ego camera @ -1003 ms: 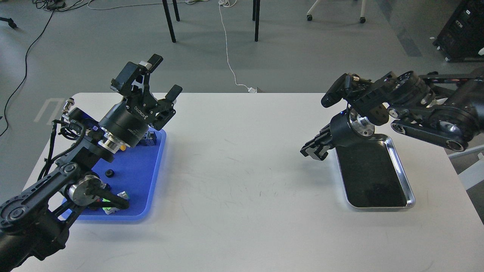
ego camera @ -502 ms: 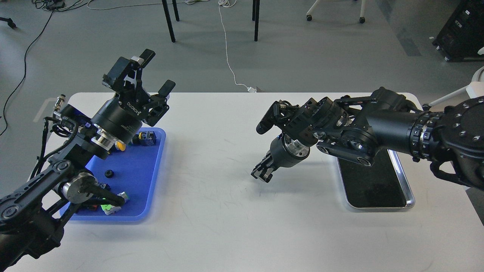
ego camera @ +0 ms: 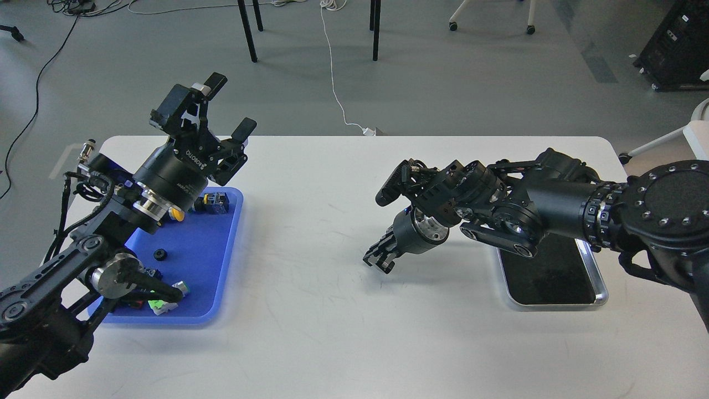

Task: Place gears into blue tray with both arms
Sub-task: 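Carry the second gear with the right gripper to the table center and release, then reach the left gripper to the second gear on the table and grasp it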

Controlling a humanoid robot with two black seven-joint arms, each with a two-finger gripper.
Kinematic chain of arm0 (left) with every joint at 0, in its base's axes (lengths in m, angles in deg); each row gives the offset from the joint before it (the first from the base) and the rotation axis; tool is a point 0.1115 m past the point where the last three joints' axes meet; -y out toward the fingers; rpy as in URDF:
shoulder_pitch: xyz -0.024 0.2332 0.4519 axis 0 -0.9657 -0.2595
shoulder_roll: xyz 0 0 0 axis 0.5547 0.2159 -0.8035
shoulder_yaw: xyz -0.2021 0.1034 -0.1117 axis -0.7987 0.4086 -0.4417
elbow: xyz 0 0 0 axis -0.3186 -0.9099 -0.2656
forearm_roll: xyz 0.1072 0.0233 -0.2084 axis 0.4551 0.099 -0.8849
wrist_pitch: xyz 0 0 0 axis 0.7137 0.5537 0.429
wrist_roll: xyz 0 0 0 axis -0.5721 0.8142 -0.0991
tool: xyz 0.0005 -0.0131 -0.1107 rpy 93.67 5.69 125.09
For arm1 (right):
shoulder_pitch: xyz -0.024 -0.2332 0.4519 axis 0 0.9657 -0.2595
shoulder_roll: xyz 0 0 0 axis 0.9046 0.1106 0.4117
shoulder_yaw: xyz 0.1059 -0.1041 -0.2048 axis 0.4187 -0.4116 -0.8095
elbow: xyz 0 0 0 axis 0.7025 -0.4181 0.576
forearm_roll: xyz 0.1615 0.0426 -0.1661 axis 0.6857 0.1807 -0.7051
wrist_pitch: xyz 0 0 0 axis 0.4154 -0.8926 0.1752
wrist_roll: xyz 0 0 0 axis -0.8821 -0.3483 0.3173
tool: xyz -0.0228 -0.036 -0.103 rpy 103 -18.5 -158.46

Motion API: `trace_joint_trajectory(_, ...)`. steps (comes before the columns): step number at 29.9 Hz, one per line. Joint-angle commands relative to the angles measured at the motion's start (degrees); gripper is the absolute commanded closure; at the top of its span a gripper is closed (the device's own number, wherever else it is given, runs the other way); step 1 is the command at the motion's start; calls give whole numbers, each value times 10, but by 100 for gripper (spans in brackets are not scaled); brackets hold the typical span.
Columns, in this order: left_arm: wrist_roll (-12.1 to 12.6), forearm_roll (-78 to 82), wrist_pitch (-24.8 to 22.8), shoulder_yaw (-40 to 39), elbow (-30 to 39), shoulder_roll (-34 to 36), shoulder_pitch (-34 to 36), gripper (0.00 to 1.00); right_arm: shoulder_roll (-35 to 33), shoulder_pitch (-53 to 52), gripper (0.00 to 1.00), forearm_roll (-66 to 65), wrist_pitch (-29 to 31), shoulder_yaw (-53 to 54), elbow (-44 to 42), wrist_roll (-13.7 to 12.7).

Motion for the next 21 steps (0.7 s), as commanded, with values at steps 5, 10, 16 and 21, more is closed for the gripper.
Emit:
trace_joint_trajectory(5, 0, 0, -1, 0, 1, 1, 0, 2, 0, 0, 45, 34, -6, 1, -6, 0)
trace_joint_trajectory(10, 0, 0, -1, 1, 1, 3, 0, 2, 0, -14, 22, 99, -23, 10, -1, 0)
trace_joint_trajectory(16, -1, 1, -1, 4, 3, 13, 0, 2, -122, -20, 5, 219, -20, 102, 23, 0)
trace_joint_trajectory(21, -5, 23, 0, 16, 2, 11, 2, 2, -231, 54, 4, 373, -21, 213, 64, 0)
